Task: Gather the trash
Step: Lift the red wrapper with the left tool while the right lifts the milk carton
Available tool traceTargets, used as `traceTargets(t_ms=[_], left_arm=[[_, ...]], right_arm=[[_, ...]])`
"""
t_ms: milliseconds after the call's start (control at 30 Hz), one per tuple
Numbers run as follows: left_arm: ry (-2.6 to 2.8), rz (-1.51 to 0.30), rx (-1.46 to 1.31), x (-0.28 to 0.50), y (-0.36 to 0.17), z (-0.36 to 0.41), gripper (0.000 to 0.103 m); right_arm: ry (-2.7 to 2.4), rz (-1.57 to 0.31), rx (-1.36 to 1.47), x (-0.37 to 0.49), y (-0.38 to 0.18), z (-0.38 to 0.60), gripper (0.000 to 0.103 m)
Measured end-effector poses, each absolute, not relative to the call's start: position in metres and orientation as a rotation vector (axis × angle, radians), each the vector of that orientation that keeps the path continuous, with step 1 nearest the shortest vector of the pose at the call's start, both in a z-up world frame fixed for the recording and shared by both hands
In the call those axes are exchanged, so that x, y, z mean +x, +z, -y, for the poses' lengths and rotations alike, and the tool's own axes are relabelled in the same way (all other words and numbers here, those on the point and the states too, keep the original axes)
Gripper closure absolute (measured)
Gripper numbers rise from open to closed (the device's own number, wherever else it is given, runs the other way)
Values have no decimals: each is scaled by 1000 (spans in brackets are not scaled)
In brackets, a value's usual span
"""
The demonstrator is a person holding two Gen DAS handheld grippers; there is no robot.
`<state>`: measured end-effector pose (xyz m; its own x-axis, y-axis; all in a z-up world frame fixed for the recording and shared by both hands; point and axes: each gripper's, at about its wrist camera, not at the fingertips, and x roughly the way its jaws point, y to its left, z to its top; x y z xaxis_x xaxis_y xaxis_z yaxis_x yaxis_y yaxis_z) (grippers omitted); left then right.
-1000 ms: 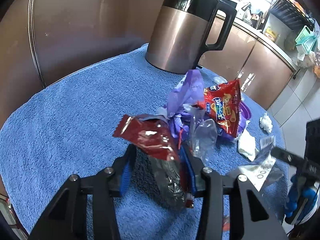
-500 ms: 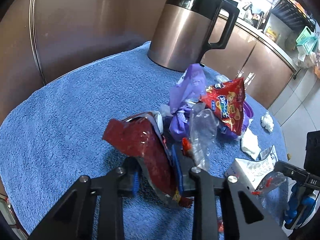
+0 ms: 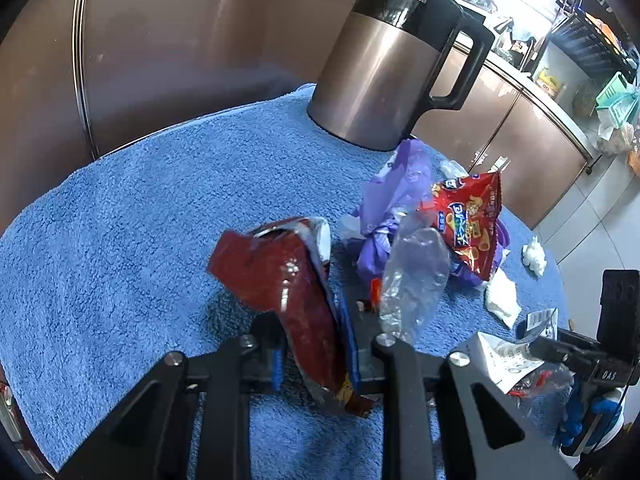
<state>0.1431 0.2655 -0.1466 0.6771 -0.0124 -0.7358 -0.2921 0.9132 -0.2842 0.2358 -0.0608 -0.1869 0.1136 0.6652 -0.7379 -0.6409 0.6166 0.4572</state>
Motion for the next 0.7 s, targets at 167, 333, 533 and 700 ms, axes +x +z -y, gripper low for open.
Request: traceTargets(t_ms=[167,333,533,700], left_arm=[[139,-794,-423,136,-140,-268,84],[103,-775,-470,132,-130,-274,84],[94,-780,-491,137,-126,-277,84],[98,-775,-541,138,-126,-286,96]], right_arm=[[967,-1076,-13,227,-183,56,60],[952,-1019,-7,214,-171,61,66],[913,-969,-36,199,-159,63,69],[874,-916,-30,192,-144,70,70]])
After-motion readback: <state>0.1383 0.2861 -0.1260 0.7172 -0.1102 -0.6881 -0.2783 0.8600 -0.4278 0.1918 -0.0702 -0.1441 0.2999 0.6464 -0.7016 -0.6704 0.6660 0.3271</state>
